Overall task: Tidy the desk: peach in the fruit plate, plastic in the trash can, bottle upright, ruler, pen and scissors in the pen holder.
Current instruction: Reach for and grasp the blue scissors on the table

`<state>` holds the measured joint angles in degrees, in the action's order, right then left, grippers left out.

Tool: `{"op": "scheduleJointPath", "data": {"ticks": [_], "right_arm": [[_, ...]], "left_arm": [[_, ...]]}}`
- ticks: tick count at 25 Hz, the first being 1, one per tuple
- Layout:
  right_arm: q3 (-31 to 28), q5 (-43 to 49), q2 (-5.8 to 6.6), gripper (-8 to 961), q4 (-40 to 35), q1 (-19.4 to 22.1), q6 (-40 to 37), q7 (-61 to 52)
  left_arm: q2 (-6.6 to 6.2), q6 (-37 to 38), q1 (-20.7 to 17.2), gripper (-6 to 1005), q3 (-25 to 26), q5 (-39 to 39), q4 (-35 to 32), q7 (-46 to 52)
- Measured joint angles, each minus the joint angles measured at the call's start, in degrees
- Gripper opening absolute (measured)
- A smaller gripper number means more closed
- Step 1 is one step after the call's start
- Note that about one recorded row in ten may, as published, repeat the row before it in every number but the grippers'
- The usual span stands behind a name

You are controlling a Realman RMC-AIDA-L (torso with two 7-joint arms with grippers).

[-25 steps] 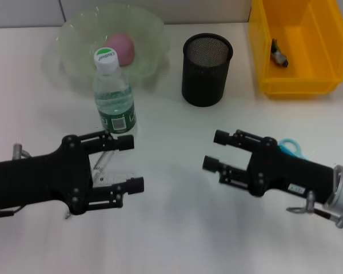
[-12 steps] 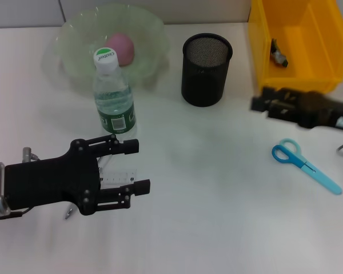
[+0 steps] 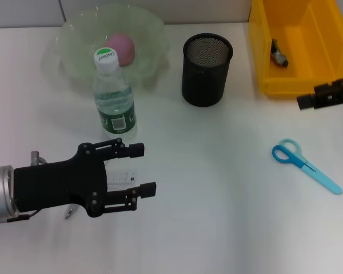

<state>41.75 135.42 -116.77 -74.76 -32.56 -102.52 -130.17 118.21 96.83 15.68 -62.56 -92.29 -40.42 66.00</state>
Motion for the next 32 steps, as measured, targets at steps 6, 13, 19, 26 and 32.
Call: {"op": "scheduleJointPath", "data": {"ticks": [6,13,19,26,32], "right_arm": [[7.4,14.61,0.83,681,0.62,-6.17,-5.07,-9.94],[15.14,23.91,-0.58,674,3.27,-8.96,-4.4,-15.35],[19.73,28.99,-2.23,669,3.48,-10.09,-2.62,-15.7],[29.7,29.8,-2.59,670,4.58,-9.7,1.06,-16.33],[32.94,27.9,-2.73,670,5.65,-8.14,3.68,-15.48]], "left_arm": [[0.0,0.0,0.09,753,-0.6,-0.28,0.27,0.0],[0.05,-0.73,0.64,753,-0.65,-1.32,0.27,0.0],[0.17,-1.45,1.07,753,-0.64,-1.41,0.75,0.0],[0.18,-1.51,1.45,752,-0.63,-1.49,1.01,-0.01],[0.17,-1.62,1.09,752,-0.28,-1.49,1.32,-0.6]]}}
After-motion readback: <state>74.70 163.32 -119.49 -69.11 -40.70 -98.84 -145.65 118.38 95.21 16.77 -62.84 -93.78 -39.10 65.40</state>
